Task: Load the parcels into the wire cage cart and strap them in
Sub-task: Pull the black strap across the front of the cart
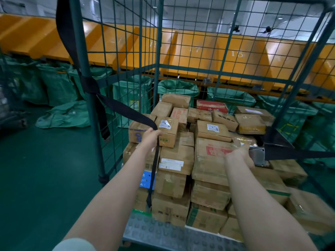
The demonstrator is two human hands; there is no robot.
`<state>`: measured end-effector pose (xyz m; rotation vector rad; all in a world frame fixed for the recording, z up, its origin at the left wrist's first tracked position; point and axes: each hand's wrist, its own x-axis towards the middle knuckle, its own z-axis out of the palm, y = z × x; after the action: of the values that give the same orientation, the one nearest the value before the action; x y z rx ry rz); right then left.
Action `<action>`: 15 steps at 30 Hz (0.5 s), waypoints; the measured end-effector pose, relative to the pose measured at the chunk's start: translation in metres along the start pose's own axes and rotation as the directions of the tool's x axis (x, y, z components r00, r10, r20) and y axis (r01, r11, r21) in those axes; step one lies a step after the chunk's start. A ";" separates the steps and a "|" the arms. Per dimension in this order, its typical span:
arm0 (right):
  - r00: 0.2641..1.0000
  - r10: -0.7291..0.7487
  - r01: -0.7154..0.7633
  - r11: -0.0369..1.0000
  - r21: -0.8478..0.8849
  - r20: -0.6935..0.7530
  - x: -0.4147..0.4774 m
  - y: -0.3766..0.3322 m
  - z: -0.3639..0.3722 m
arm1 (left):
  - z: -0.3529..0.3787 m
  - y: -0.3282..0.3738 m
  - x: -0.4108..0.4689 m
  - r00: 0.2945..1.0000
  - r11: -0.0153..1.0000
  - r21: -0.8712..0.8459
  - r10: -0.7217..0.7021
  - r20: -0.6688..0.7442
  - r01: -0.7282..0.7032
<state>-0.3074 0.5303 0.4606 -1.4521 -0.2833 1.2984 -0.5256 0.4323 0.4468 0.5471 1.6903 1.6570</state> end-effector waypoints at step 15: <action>0.919 0.067 -0.088 0.995 0.037 0.389 0.030 -0.021 -0.049 | 0.126 -0.013 -0.067 0.879 0.937 0.343 -0.106 0.464 -0.069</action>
<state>-0.2468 0.5339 0.4508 -1.1616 -0.4506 1.6455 -0.3874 0.4694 0.4538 1.0175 1.6023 1.0784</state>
